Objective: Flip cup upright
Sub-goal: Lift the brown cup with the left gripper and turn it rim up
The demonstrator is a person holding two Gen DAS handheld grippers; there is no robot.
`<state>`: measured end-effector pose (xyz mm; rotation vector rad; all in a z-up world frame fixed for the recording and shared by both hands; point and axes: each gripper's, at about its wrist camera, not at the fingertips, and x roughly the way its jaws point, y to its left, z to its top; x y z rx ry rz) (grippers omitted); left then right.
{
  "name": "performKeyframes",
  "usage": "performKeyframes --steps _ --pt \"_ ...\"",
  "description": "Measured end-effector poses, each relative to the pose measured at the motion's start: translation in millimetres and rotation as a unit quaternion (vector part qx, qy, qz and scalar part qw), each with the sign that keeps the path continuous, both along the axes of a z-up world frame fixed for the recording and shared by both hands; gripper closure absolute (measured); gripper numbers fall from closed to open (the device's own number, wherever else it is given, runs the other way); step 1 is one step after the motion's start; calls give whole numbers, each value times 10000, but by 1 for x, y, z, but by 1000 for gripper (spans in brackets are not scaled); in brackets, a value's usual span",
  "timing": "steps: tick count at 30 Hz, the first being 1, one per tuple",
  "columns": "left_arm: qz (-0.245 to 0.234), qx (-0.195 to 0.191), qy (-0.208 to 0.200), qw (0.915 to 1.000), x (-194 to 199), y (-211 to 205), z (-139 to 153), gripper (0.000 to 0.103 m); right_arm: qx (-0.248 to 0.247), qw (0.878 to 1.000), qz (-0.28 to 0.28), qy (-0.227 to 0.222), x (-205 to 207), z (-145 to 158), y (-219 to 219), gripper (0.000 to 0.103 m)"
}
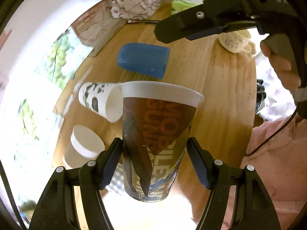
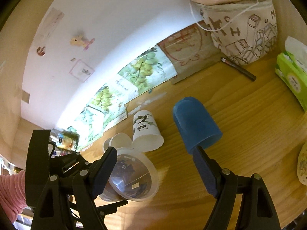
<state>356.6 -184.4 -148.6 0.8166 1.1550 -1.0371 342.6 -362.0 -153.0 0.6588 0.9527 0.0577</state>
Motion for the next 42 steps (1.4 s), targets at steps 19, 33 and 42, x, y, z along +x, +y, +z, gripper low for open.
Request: performKeyframes --steps 19,33,42 --pt "1963 -281 5 9801 -43 55 18 30 -230 9976 623 -185 -18 25 36 21" --pt "3067 -511 489 9492 -64 73 7 30 -478 9959 761 -125 -37 28 50 21" --pt "3943 -527 668 9151 -61 91 -14 30 -455 9931 1078 65 -36 16 60 21"
